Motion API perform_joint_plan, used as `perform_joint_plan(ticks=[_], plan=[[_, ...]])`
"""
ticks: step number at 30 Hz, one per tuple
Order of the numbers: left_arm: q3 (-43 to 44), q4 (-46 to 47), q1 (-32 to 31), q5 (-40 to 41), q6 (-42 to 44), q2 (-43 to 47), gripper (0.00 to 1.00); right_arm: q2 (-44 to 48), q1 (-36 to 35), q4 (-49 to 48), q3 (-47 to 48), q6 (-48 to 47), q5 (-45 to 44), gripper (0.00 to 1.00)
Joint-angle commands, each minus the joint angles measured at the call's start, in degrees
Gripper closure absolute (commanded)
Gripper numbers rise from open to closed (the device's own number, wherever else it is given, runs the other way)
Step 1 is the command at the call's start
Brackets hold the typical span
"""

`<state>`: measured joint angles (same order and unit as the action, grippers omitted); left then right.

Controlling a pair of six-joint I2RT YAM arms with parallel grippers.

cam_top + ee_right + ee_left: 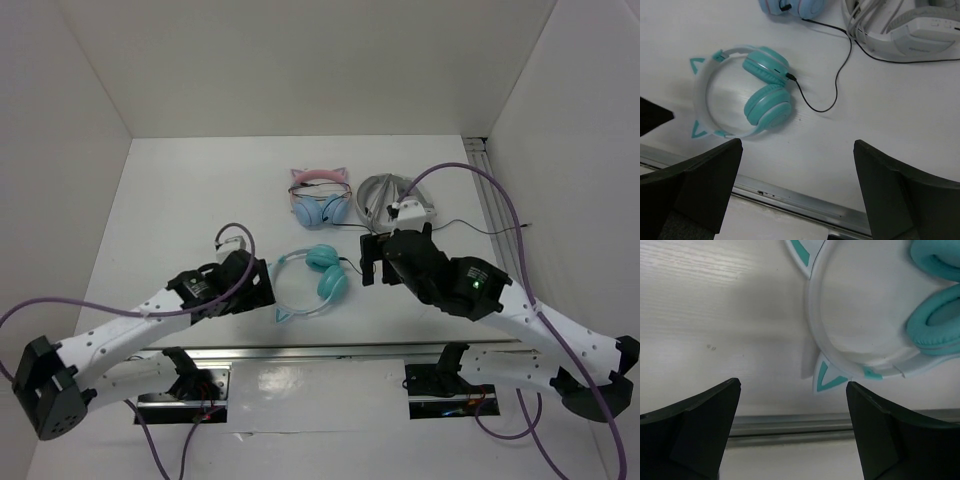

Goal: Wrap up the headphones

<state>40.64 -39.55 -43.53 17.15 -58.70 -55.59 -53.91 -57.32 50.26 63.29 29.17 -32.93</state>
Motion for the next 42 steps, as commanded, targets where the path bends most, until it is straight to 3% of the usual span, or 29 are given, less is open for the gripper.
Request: perform_joint_plan(ticks=[1, 6, 15, 16, 17, 20, 29, 35, 40, 42], plan=[[-0.6, 10.2, -0.3, 2.5, -2.9, -5.7, 0.0, 2.4, 0.3, -7.6, -0.9, -1.5, 1.9, 0.01], [-0.7, 13.0, -0.3, 4.3, -2.9, -13.7, 0.01, 2.9, 0.3, -7.6, -2.1, -2.0, 3.1, 0.01], [0.0, 15.0, 0.8, 5.6, -4.1, -27.3, 0.18, 5.9, 0.3, -9.5, -4.4, -2.5, 6.6, 0.01], [0.0, 15.0, 1.3, 5.6, -4.1, -28.1, 0.22, 5.9, 0.3, -9.5, -4.4, -2.5, 6.6, 0.01], [0.5, 15.6, 1.3, 5.6, -4.1, -28.9, 0.35, 5.9, 0.3, -9.5, -4.4, -2.5, 6.6, 0.01], [-0.2, 16.4, 1.3, 4.6, -4.8, -31.4, 0.45, 6.4, 0.3, -9.5, -5.0, -2.5, 6.6, 0.01], [-2.9, 19.9, 2.4, 4.6, -5.2, -32.7, 0.48, 7.0, 0.3, -10.5, -6.1, -3.1, 9.0, 0.01], [-0.9, 19.1, 2.9, 4.6, -4.1, -34.6, 0.44, 7.0, 0.3, -11.1, -6.1, -3.1, 9.5, 0.01], [-0.9, 17.7, 2.9, 3.5, -4.6, -34.6, 0.71, 8.1, 0.3, -11.1, -6.1, -3.1, 10.1, 0.01], [-0.9, 17.7, 2.9, 3.0, -4.6, -34.6, 0.87, 8.1, 0.3, -11.1, -6.1, -3.1, 10.1, 0.01]])
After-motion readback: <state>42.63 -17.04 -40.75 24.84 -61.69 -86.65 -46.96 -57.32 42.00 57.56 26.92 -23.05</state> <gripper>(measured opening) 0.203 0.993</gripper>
